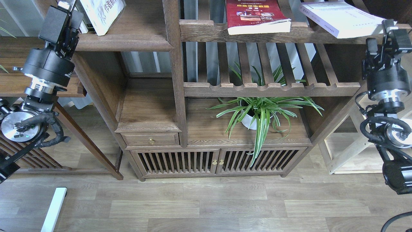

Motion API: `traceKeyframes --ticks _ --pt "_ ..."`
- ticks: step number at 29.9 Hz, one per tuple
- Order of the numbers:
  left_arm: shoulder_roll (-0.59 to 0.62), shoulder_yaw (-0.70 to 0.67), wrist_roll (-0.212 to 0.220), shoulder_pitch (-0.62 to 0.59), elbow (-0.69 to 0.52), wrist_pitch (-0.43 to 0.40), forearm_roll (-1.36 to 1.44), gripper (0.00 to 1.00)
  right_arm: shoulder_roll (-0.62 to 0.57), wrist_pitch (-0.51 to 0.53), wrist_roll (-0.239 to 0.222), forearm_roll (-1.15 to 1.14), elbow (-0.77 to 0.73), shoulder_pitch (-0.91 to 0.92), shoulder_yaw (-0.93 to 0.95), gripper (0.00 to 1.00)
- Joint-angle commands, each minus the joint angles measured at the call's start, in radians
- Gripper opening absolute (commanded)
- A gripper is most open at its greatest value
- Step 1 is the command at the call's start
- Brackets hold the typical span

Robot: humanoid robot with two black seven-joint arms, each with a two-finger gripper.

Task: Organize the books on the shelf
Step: 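Reach the right gripper to the white book on the top shelf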

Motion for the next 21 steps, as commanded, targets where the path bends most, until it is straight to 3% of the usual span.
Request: traceKeyframes --ticks 1,21 --pt "0.003 -0.006 0.0 -0.001 0.004 0.0 0.001 0.98 0.002 -0.044 -0.002 0.0 -0.003 0.024 -0.004 0.69" --pt "0.0 -0.003 0.0 0.002 0.005 0.0 0.001 0.98 0.014 -0.071 -0.028 0.0 -0.013 0.078 -0.015 0.69"
